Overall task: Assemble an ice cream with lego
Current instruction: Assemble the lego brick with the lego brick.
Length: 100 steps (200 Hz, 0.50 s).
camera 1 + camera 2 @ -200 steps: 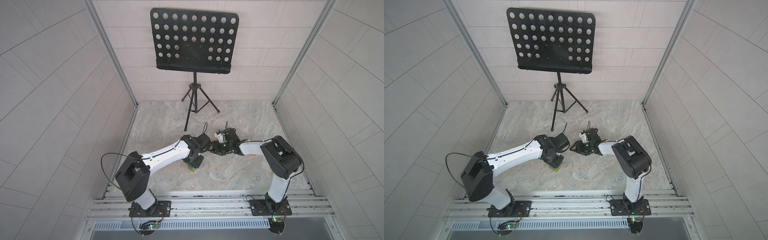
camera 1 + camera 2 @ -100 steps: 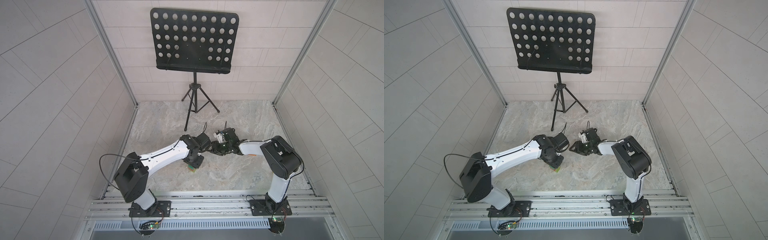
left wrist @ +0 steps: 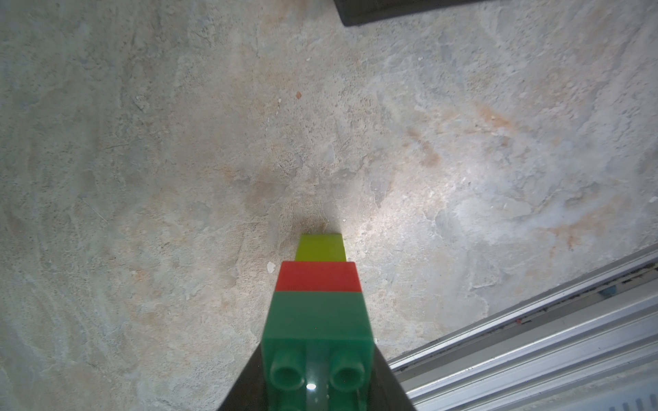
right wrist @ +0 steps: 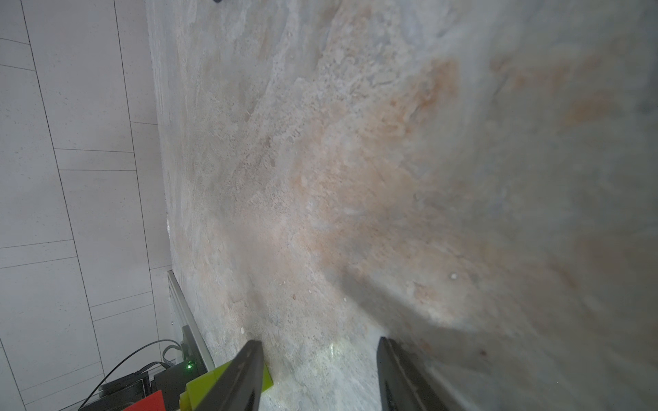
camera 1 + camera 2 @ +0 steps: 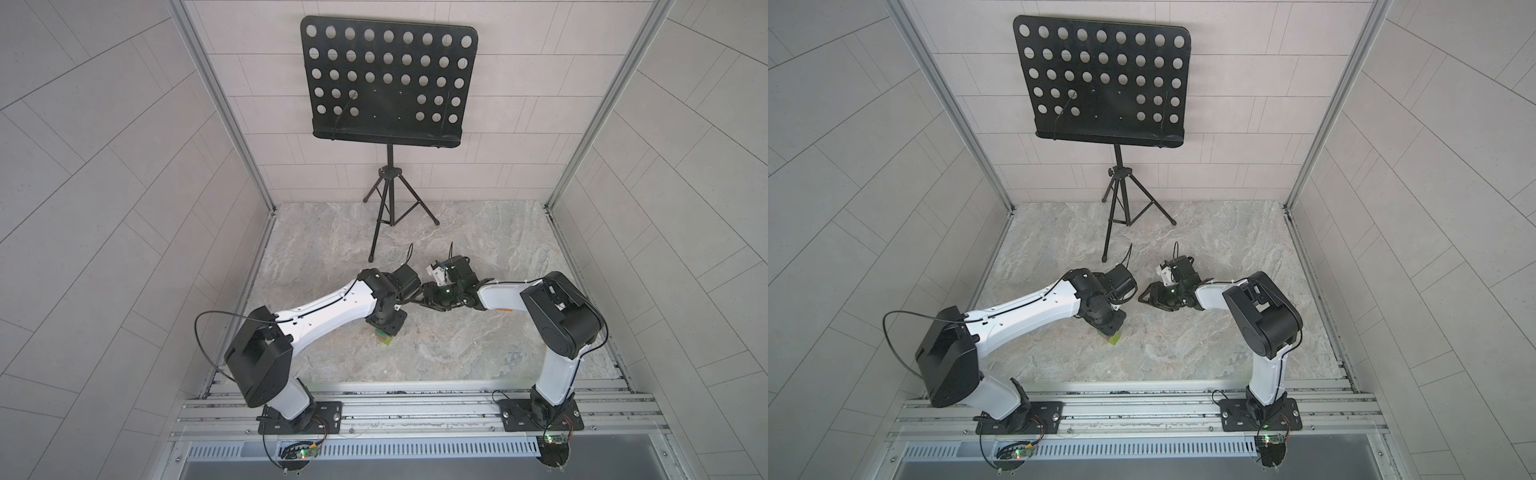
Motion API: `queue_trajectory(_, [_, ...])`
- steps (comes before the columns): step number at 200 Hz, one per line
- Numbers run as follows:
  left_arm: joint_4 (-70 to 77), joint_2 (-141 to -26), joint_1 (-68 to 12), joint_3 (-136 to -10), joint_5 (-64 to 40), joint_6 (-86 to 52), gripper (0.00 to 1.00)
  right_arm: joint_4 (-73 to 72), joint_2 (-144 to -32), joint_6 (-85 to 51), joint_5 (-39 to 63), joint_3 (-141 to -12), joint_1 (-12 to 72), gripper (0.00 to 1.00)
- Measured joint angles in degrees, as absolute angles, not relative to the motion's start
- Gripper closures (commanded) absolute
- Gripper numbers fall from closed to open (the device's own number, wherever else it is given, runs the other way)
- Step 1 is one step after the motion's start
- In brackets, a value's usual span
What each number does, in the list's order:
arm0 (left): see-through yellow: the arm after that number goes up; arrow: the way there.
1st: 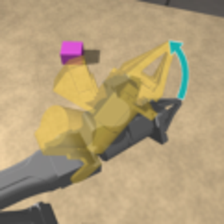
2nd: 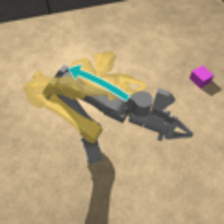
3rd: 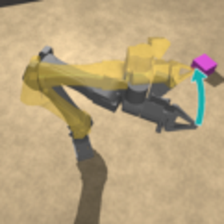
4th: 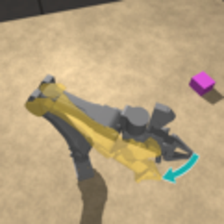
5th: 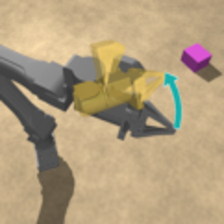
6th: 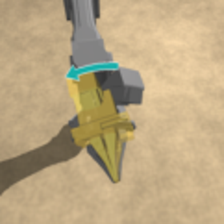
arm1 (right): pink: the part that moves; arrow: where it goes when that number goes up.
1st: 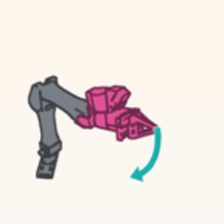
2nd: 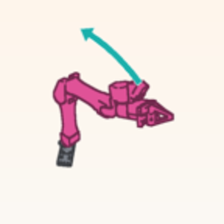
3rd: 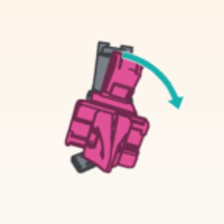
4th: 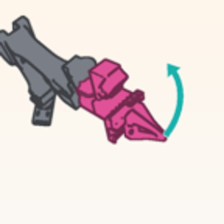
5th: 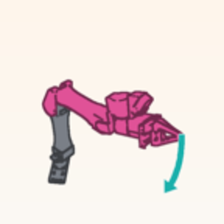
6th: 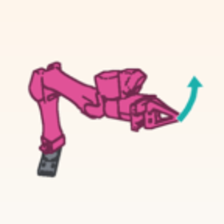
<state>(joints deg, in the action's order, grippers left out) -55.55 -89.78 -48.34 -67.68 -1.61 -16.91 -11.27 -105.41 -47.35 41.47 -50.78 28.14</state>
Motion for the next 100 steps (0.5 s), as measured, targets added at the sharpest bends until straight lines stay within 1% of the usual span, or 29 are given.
queue_trajectory(81, [-54.3, -90.4, -48.4, -66.0, -2.2, -16.9, 0.96, -10.2, -105.4, -46.7, 41.5, -51.3, 28.6, 0.42])
queue_trajectory(100, [-54.2, -90.4, -48.4, -66.0, -2.2, -16.9, 0.96, -10.0, -105.4, -46.5, 41.5, -51.4, 28.7, 0.4])
